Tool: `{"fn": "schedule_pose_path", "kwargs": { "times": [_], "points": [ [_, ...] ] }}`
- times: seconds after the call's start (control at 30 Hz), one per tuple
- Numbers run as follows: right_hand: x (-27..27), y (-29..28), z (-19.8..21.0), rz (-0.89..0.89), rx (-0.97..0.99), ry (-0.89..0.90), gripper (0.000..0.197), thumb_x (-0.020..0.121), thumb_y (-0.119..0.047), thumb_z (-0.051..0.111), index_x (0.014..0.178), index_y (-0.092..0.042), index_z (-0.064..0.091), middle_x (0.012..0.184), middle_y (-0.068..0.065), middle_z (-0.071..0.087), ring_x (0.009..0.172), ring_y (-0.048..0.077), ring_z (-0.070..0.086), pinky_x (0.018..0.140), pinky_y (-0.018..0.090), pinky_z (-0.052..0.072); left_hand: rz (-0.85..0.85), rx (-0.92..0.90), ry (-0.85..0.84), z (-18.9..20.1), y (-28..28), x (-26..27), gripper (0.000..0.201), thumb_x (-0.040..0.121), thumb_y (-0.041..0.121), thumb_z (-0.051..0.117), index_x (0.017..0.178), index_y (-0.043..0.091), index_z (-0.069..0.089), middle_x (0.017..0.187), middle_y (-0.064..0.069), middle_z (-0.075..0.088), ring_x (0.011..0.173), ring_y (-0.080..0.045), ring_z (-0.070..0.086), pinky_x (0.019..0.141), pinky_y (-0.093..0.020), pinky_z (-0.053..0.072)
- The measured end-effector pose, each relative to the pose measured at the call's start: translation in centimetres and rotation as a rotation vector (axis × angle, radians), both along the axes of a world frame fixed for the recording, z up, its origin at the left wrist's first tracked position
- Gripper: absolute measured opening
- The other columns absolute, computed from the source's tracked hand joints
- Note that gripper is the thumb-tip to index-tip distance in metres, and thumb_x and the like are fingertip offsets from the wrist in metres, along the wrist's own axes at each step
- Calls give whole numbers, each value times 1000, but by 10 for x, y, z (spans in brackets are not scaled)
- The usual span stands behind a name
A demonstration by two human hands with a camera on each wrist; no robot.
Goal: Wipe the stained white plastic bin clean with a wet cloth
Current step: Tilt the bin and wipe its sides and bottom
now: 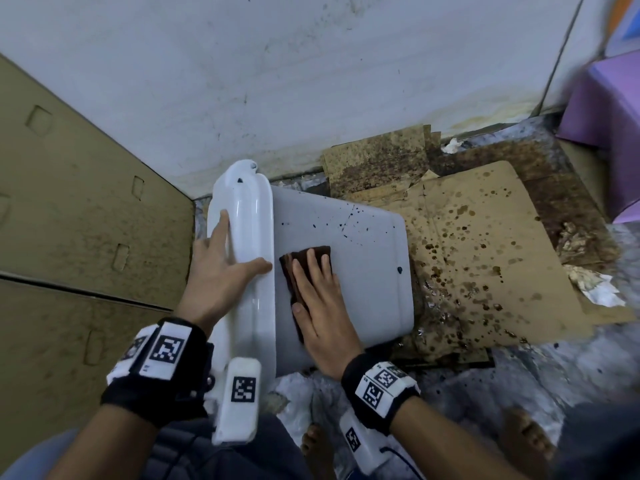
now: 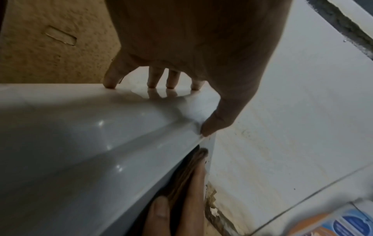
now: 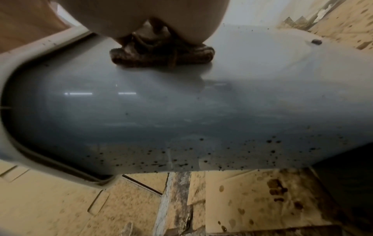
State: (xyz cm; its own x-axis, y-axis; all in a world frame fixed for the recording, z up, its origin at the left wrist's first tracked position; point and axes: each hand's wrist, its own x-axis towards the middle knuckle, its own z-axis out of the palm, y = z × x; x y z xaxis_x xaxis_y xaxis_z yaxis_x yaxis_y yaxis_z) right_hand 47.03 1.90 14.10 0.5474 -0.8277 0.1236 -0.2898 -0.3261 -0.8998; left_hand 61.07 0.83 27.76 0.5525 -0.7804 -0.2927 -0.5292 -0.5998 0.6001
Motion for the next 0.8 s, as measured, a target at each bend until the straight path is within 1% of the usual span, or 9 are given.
{"fn": "schedule_pose_path", "kwargs": {
  "times": [0.07,0.17,0.2,0.27,0.37,0.5,0.57,0.7,0.8],
  "points": [
    [-1,5,2,-22,-27,-4,57,99,-31,24,151,-31,1,160,-7,-12,146,13,-20,121,43,-3,-28,-35,-60,-4,10,-8,97,83,29,73,157,38,9,151,-1,21,137,-27,33,114,-47,30],
    [0,2,10,-43,-64,-34,56,100,-29,24,151,-29,2,160,-7,-10,147,15,-17,121,41,-4,-85,-100,-139,-11,17,-17,99,83,32,73,157,27,7,164,6,-1,150,-16,8,120,-41,15],
    [1,-2,15,-48,-70,-51,55,101,-28,25,151,-29,3,160,-7,-10,147,15,-17,120,39,-5,-94,-116,-122,-11,18,-20,102,81,35,73,157,24,6,164,10,-4,151,-14,5,122,-43,14],
    [5,-11,23,-57,-67,-82,56,103,-25,30,151,-28,3,160,-8,-9,147,14,-17,120,36,-6,-56,-148,-19,-11,16,-24,104,73,33,70,154,19,7,163,16,1,149,-14,15,119,-47,25],
    [8,-27,29,-67,-70,-81,57,103,-23,32,151,-30,4,159,-9,-9,147,13,-17,119,34,-5,-1,-188,59,-9,14,-28,95,77,13,72,150,13,11,163,11,8,146,-17,23,116,-47,31],
    [10,-47,28,-94,-139,-10,55,102,-28,31,153,-30,9,161,-7,-3,148,15,-14,120,40,-4,52,-211,67,-6,15,-28,106,61,20,71,150,21,14,154,4,24,136,-21,35,110,-41,36],
    [10,-54,26,-114,-129,0,55,102,-30,32,152,-31,9,162,-6,-3,148,14,-13,120,42,-3,53,-211,47,-4,15,-30,115,55,24,66,155,26,9,155,4,21,138,-19,30,110,-38,33],
    [12,-58,24,-144,-61,-72,55,101,-31,30,151,-32,6,162,-4,-3,148,16,-14,121,42,-1,9,-181,17,-3,14,-37,114,58,31,60,158,29,4,159,6,9,143,-13,19,109,-33,26],
    [14,-51,28,-130,-44,-139,54,102,-29,29,151,-31,7,162,-2,-2,148,17,-15,121,42,-3,36,-226,39,-7,12,-39,110,72,42,74,158,29,7,160,6,10,147,-15,16,118,-40,23]
  ]
}}
